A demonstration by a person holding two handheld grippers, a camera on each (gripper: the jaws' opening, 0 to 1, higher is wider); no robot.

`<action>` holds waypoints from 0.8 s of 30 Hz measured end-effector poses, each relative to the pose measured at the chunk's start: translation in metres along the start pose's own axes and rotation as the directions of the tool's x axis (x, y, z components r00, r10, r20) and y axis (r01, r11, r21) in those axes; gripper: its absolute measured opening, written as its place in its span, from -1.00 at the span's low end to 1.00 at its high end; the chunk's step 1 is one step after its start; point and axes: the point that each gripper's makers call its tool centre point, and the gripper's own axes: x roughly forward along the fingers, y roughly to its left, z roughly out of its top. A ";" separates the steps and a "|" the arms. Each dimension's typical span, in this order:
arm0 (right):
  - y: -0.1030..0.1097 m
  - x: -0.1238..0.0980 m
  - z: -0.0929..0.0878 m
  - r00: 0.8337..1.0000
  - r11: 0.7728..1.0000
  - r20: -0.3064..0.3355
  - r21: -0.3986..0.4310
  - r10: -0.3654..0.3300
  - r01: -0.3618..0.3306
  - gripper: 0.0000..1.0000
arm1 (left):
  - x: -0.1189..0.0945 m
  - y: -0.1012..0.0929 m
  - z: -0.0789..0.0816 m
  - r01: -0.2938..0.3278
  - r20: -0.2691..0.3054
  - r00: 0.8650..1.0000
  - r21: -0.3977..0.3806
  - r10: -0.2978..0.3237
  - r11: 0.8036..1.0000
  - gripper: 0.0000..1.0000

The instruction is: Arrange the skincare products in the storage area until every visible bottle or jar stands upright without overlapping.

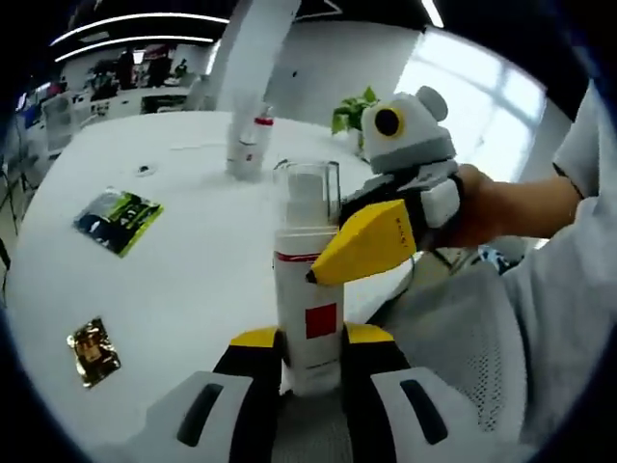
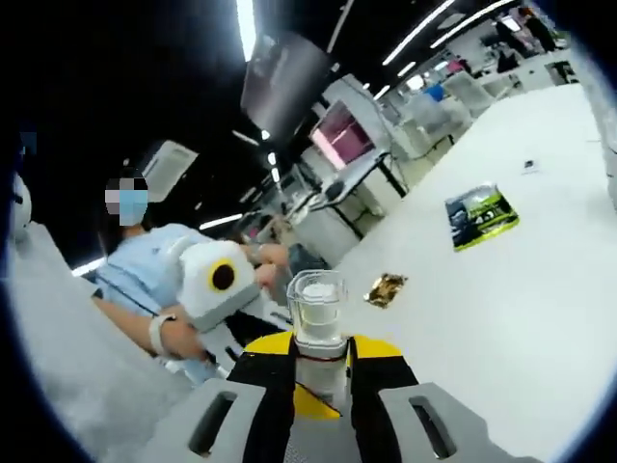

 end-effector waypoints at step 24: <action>0.036 -0.041 -0.018 0.918 0.888 -0.221 -0.258 0.330 -0.381 -0.74 | -0.004 -0.060 0.002 0.338 0.015 0.941 0.024 -0.339 0.941 -0.64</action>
